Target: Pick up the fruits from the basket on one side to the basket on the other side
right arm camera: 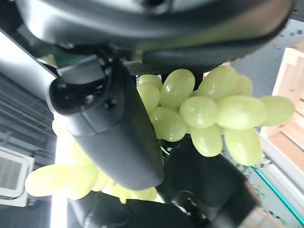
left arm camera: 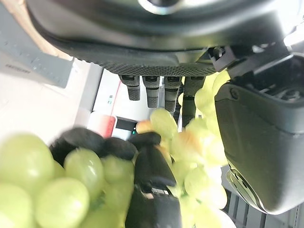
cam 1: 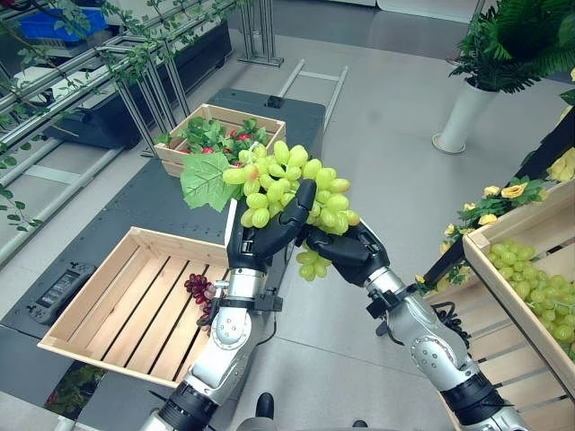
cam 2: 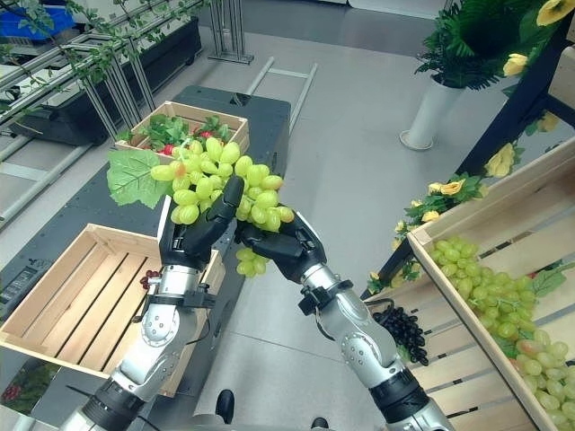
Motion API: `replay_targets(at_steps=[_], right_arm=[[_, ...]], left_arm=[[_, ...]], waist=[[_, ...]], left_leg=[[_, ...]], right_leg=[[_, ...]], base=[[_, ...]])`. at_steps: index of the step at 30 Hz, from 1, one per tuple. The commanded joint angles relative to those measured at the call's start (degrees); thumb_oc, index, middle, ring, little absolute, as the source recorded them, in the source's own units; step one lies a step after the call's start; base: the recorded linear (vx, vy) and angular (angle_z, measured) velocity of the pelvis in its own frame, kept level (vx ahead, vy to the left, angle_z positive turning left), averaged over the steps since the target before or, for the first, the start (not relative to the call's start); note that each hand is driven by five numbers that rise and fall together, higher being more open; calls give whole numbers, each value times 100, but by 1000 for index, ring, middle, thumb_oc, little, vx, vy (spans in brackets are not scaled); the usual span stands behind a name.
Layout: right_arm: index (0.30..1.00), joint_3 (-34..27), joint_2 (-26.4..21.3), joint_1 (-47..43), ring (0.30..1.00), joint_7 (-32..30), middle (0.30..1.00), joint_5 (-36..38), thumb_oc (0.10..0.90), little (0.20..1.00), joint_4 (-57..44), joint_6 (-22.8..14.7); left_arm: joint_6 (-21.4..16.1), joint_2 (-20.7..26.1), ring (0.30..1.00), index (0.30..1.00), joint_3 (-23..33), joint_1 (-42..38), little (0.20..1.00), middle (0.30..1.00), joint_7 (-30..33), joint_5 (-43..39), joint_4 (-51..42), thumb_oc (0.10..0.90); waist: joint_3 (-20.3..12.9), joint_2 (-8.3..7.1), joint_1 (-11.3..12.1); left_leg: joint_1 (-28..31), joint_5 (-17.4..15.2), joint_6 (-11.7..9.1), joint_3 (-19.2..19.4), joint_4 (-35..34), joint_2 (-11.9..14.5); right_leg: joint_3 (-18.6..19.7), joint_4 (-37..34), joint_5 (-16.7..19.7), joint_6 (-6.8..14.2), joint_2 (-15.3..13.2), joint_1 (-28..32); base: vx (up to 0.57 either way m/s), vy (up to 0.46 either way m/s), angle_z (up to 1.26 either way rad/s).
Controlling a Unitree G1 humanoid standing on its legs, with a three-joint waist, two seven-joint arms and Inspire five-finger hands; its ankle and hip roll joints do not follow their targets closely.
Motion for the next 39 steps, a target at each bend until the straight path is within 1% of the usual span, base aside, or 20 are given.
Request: replay_targets(at_steps=[1, 2, 3, 5, 8, 12, 13, 14, 18, 24, 27, 31, 32, 37, 39], right_arm=[[300, -822, 285, -138, 300, 65, 300, -1, 400, 300, -862, -1299], [300, -855, 293, -123, 300, 47, 300, -33, 400, 300, -879, -1409], [300, -860, 296, -120, 300, 45, 300, -34, 400, 300, -880, -1433], [300, -981, 305, -116, 300, 11, 300, -41, 400, 300, -921, -1615], [300, -1074, 281, -155, 300, 4, 300, -76, 400, 300, -946, -1766], [300, -1244, 220, -292, 300, -150, 300, -360, 400, 300, -921, -2036], [300, -1256, 217, -308, 300, -192, 300, -397, 400, 300, -922, -2058], [300, -1338, 183, -357, 300, -291, 300, -433, 400, 300, -907, -2119], [300, -1518, 100, -430, 300, -458, 300, -582, 400, 300, -940, -2169], [300, -1731, -64, -669, 300, -810, 300, -794, 400, 300, -889, -2373], [300, -1862, -139, -838, 300, -1092, 300, -922, 400, 300, -914, -2434], [300, -2102, -320, -1044, 300, -1804, 300, -1350, 400, 300, -816, -2359], [300, -2168, -364, -1052, 300, -1927, 300, -1372, 400, 300, -792, -2324], [300, -2493, -534, -984, 300, -2278, 300, -1413, 400, 300, -631, -2429], [300, -2674, -613, -968, 300, -2524, 300, -1368, 400, 300, -534, -2516]], left_arm=[[-615, -34, 900, 900, 427, -638, 900, 900, 51, 416, -111, 800], [-603, -26, 900, 900, 448, -652, 900, 900, 47, 421, -135, 800], [-600, -24, 900, 900, 450, -655, 900, 900, 46, 419, -140, 800], [-504, 2, 900, 900, 501, -691, 900, 900, 12, 329, -209, 800], [-442, 4, 900, 900, 494, -711, 900, 900, 23, 236, -199, 800], [-287, 27, 900, 900, 485, -752, 900, 900, 150, 332, -160, 800], [-278, 28, 900, 900, 490, -757, 900, 900, 184, 386, -146, 800], [-220, 54, 900, 900, 536, -757, 900, 900, 362, 550, -109, 800], [-183, 116, 900, 900, 683, -760, 900, 900, 495, 803, -124, 800], [-75, 117, 900, 900, 778, -887, 900, 900, 724, 833, -116, 800], [-65, 91, 900, 900, 733, -956, 900, 900, 731, 787, -79, 800], [-59, 86, 900, 900, 626, -1026, 900, 900, 677, 679, -38, 800], [-78, 93, 900, 900, 609, -1026, 900, 900, 675, 665, -26, 800], [-169, 97, 900, 900, 556, -1015, 900, 900, 687, 583, 68, 800], [-217, 101, 900, 900, 514, -1012, 900, 900, 654, 533, 141, 800]], waist=[[-505, 121, 8], [-506, 127, -2], [-505, 128, -3], [-516, 144, -40], [-525, 154, -69], [-533, 155, -122], [-536, 154, -126], [-540, 151, -149], [-549, 140, -180], [-556, 109, -249], [-553, 92, -292], [-555, 64, -381], [-556, 60, -400], [-555, 42, -502], [-562, 34, -562]], left_leg=[[402, -837, 115, -5, 9, -413], [402, -841, 113, 0, 9, -410], [403, -841, 112, 2, 9, -409], [415, -855, 107, 18, 9, -399], [420, -860, 103, 40, 9, -388], [438, -873, 99, 87, 9, -363], [440, -875, 100, 90, 9, -361], [449, -881, 99, 112, 9, -346], [455, -889, 99, 153, 9, -322], [450, -861, 104, 257, 9, -273], [457, -871, 104, 312, 9, -253], [484, -896, 114, 427, 9, -228], [488, -900, 119, 451, 9, -223], [523, -930, 143, 595, 9, -202], [536, -941, 150, 671, 9, -189]], right_leg=[[-99, 12, 260, -340, 419, -213], [-93, 12, 261, -339, 422, -216], [-91, 12, 263, -339, 422, -216], [-65, 12, 262, -339, 432, -216], [-40, 12, 258, -340, 441, -217], [21, 12, 254, -345, 466, -225], [30, 12, 253, -347, 470, -227], [67, 12, 248, -351, 483, -233], [146, 12, 234, -363, 509, -250], [265, 12, 266, -385, 545, -311], [320, 12, 268, -389, 566, -329], [424, 12, 260, -391, 602, -346], [449, 12, 262, -393, 606, -352], [547, 12, 271, -390, 625, -375], [600, 12, 278, -389, 632, -391]], base=[[0, 0, 0], [0, 0, 0], [0, 0, 0], [0, 0, 0], [-9, 22, -6], [-7, 18, -10], [0, 17, -9], [-1, 17, -7], [0, 15, -10], [-7, 10, -12], [3, 11, -11], [6, 29, -14], [4, 34, -17], [1, 31, -16], [-2, 27, -25]])
